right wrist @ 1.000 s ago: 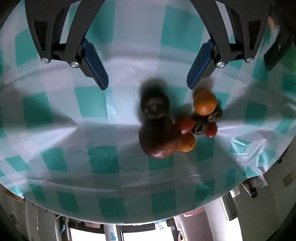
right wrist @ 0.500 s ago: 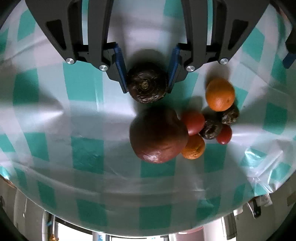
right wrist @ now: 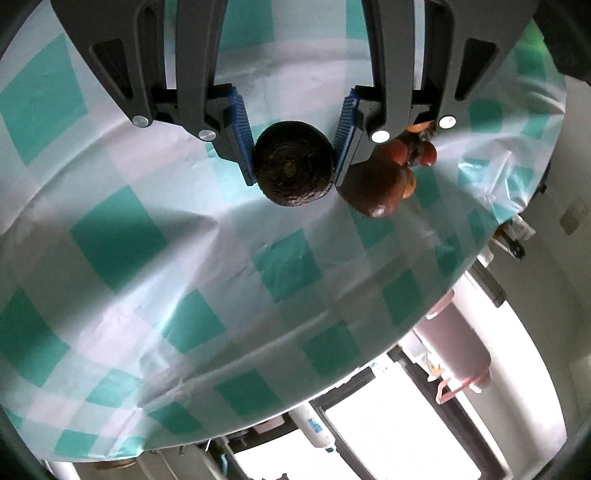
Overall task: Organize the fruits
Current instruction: 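Grasp a dark brown round fruit with the right tool while the left tool grasps a tangerine, then lift the dark brown fruit and tangerine off the cloth with both tools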
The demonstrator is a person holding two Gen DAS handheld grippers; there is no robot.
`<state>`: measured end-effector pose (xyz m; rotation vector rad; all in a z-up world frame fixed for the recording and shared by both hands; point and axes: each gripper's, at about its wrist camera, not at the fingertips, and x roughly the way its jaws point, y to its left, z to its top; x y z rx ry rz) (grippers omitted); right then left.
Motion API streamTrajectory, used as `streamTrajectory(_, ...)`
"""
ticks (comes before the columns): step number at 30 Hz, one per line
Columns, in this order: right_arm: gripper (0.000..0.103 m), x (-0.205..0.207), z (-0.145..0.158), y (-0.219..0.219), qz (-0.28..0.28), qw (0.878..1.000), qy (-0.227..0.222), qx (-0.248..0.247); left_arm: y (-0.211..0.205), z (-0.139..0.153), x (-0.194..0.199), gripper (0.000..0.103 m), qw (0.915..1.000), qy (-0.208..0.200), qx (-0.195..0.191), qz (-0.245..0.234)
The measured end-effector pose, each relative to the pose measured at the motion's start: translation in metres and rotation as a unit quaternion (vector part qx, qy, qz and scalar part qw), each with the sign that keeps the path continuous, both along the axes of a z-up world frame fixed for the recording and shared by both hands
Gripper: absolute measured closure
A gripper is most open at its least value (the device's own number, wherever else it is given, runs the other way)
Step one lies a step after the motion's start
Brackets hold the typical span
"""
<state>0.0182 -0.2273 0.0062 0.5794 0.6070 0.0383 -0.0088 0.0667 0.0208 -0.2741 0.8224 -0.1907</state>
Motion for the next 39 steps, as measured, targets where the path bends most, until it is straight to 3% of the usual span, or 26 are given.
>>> streamTrajectory(4,0.063,0.004,0.007,0.009,0.005,1.0,-0.01,0.006,-0.04,-0.003,0.046,0.003,0.9985,0.017,0.053,0.004)
streamTrajectory(7,0.062,0.003,0.007,0.008,0.009,1.0,-0.014,0.009,-0.055,-0.009,0.077,0.013,0.9955,0.032,0.087,0.016)
streamTrajectory(10,0.062,0.002,0.007,0.007,0.015,1.0,-0.017,0.01,-0.06,-0.014,0.097,0.023,0.994,0.047,0.096,0.02)
streamTrajectory(11,0.062,0.003,0.007,0.007,0.017,1.0,-0.018,0.011,-0.062,-0.014,0.102,0.029,0.993,0.045,0.106,0.023)
streamTrajectory(13,0.062,0.003,0.007,0.007,0.019,1.0,-0.02,0.012,-0.068,-0.015,0.103,0.059,0.9904,0.038,0.132,0.016)
streamTrajectory(14,0.062,0.003,0.007,0.007,0.019,1.0,-0.021,0.012,-0.068,-0.014,0.099,0.061,0.9908,0.033,0.131,0.008)
streamTrajectory(23,0.062,0.003,0.007,0.008,0.024,0.999,-0.019,0.01,-0.004,-0.006,0.02,0.062,0.9987,-0.001,0.036,0.037)
streamTrajectory(27,0.062,0.002,0.007,0.007,0.025,0.999,-0.02,0.01,0.02,-0.008,0.012,0.062,0.998,0.001,0.0,0.063)
streamTrajectory(39,0.062,0.003,0.008,0.008,0.024,1.0,-0.013,0.007,0.014,-0.012,0.02,0.062,0.9984,0.016,0.004,0.054)
